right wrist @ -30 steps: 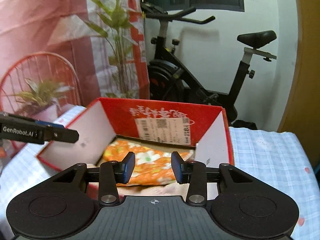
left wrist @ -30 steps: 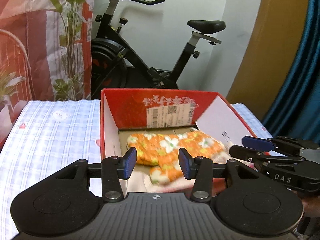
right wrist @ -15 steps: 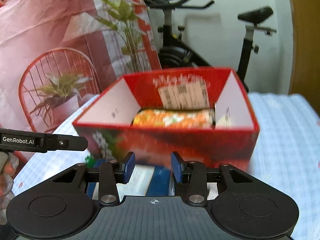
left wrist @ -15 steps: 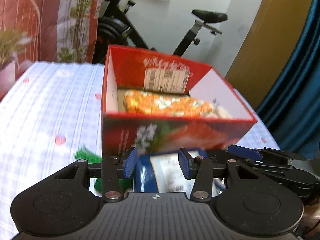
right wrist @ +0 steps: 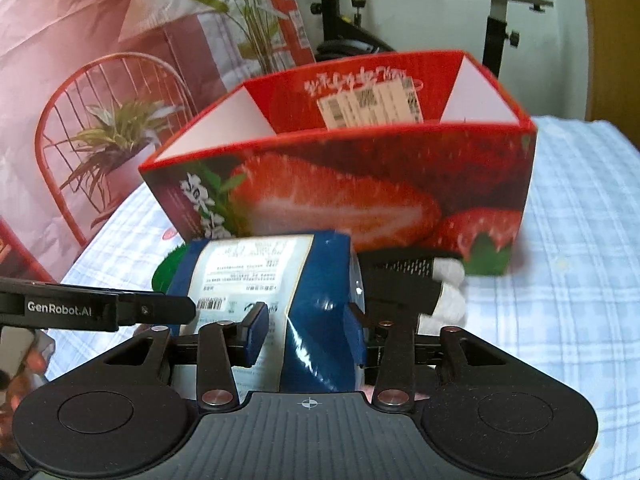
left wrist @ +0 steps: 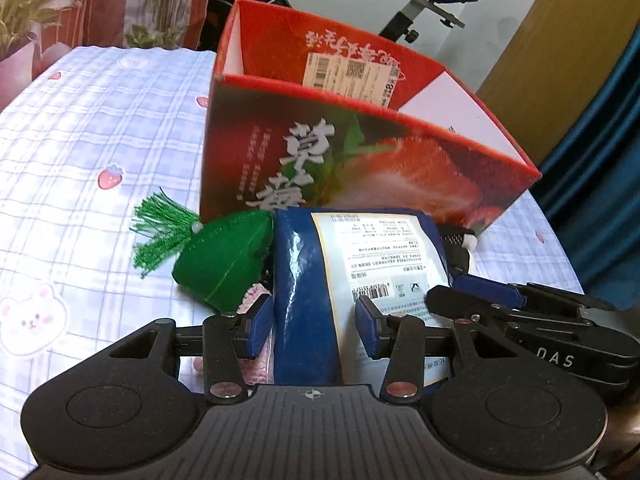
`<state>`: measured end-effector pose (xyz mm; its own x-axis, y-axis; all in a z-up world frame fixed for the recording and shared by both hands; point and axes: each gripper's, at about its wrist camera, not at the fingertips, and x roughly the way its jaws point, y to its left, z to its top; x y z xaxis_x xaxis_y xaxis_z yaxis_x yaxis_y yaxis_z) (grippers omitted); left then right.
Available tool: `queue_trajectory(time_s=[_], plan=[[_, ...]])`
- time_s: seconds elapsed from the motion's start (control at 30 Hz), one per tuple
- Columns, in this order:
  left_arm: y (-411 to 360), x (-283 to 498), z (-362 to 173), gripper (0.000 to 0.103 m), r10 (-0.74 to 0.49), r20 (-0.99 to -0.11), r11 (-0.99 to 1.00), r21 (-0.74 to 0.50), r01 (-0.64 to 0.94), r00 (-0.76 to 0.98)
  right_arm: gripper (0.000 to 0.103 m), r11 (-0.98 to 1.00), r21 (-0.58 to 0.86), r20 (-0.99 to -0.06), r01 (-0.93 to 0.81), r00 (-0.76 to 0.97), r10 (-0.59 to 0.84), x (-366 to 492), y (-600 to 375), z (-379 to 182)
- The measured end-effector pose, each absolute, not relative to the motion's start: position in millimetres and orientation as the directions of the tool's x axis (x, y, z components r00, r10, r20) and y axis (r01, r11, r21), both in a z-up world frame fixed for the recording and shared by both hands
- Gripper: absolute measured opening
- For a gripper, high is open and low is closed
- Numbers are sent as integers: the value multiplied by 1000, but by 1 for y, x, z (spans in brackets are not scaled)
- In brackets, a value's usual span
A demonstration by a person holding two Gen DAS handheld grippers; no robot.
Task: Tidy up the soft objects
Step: 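Grasp the blue packaged bag with the left and right grippers, then lift the blue bag and lower it into the red box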
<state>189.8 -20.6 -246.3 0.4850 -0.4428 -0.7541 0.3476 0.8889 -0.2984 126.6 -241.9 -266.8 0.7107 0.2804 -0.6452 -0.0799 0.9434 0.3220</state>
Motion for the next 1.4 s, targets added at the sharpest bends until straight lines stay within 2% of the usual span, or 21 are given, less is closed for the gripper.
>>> queue_trajectory(time_s=[0.47, 0.57, 0.7, 0.93, 1.13, 1.4], plan=[[-24, 186, -256, 47, -456, -749, 882, -309, 356, 480, 44, 939, 334, -653, -85, 698, 295, 127, -240, -277], [-24, 185, -255, 42, -456, -748, 880, -299, 370, 482, 45, 936, 338, -653, -93, 694, 305, 127, -239, -276], [-20, 186, -253, 35, -463, -743, 879, -313, 360, 483, 38, 931, 350, -646, -104, 693, 320, 125, -240, -274], [-19, 182, -249, 33, -465, -736, 878, -311, 364, 493, 27, 933, 340, -623, -122, 714, 320, 119, -238, -266], [-14, 177, -236, 33, -481, -703, 871, -313, 380, 524, 24, 935, 319, -577, -155, 751, 322, 111, -236, -250], [-9, 170, -194, 33, -512, -611, 854, -286, 434, 604, 24, 941, 262, -488, -213, 812, 320, 105, -237, -216]])
